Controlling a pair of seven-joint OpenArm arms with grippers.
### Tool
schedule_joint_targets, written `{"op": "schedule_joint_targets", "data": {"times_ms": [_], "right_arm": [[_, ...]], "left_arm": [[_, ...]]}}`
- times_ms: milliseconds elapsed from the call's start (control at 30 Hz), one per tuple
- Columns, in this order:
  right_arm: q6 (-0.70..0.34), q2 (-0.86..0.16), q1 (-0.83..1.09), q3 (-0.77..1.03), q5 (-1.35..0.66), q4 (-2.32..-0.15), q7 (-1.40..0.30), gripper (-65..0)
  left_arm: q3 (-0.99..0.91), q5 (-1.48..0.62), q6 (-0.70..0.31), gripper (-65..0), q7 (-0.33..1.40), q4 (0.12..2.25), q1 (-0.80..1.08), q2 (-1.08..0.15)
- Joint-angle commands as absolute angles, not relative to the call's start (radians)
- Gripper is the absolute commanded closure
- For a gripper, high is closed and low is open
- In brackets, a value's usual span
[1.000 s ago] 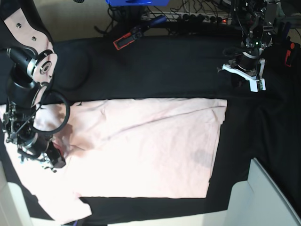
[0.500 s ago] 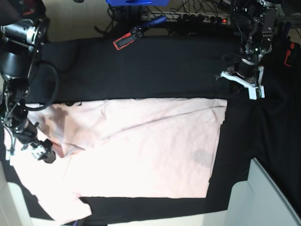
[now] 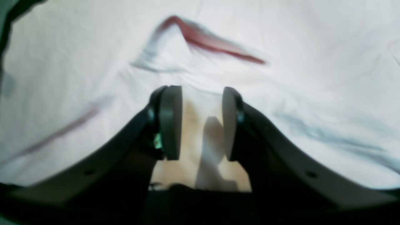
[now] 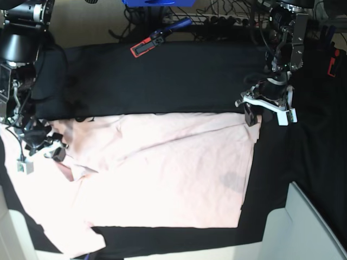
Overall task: Fold the T-shirt properly
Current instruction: 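Grasp the shirt edge with the left gripper and pull it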
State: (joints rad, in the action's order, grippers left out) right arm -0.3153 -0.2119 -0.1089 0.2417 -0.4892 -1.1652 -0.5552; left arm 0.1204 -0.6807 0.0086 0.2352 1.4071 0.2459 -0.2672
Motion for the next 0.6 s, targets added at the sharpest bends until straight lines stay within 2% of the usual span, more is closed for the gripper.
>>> {"op": "schedule_joint_targets", "data": {"times_ms": [0,433,567], "right_arm": [[-0.323,-0.225,-0.124,0.246,-0.492,-1.182,-0.535,-18.3],[-0.323,-0.225,-0.071,0.251,-0.484,-1.182,-0.487,-18.3],[-0.325,-0.225,-0.058,0.248,-0.484,-1.176,-0.467,-18.3]], "left_arm": [[0.117,-0.680,0.002,-32.2,0.213,1.415,0.229,-0.266],[0.102,-0.684,0.002,-31.9,0.205,1.356,0.214,-0.156],[0.030,-0.831,0.002,-31.9,0.205,1.354,0.217,-0.142]]}}
